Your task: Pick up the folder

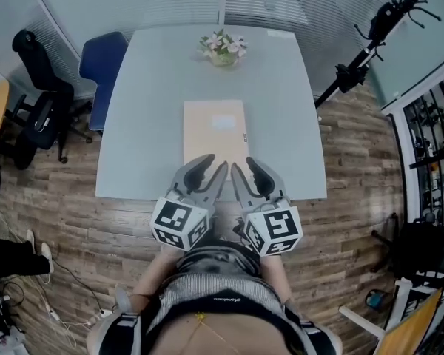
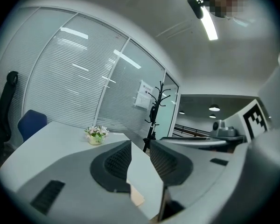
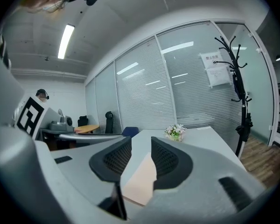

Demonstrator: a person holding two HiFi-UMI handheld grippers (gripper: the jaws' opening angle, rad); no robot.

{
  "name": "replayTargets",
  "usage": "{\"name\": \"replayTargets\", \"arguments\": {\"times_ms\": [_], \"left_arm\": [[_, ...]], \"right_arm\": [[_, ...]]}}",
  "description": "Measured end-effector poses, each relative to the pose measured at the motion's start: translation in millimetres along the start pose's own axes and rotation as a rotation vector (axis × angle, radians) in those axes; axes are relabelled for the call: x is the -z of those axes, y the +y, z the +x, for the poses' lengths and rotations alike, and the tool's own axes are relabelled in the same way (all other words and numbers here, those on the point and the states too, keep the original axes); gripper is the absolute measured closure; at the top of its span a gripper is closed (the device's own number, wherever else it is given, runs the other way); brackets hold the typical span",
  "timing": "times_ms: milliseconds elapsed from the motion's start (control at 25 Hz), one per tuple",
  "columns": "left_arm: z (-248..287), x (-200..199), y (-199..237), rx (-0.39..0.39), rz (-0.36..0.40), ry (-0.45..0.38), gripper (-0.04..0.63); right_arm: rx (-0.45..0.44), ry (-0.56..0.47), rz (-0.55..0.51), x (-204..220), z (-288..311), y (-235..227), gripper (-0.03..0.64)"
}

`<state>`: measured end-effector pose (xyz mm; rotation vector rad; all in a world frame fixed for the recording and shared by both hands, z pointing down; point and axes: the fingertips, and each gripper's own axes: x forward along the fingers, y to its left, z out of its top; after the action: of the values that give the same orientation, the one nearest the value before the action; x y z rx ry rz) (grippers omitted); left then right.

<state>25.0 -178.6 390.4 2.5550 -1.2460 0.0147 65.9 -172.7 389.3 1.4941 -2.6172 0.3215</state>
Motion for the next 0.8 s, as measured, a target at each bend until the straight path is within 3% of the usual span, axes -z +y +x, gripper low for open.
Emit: {"name": "replayTargets", "arguments": {"times_ms": [480, 800], "left_arm": [[53, -4, 56, 0.022, -0.011, 0.049, 0.498], [75, 53, 120, -0.069, -0.054, 0.199, 0.472]], "right_arm": [[0.043, 0.052, 0.008, 4, 67, -33, 0.483], [0.093, 0.194, 0.024, 60, 107, -65, 0.457]]}}
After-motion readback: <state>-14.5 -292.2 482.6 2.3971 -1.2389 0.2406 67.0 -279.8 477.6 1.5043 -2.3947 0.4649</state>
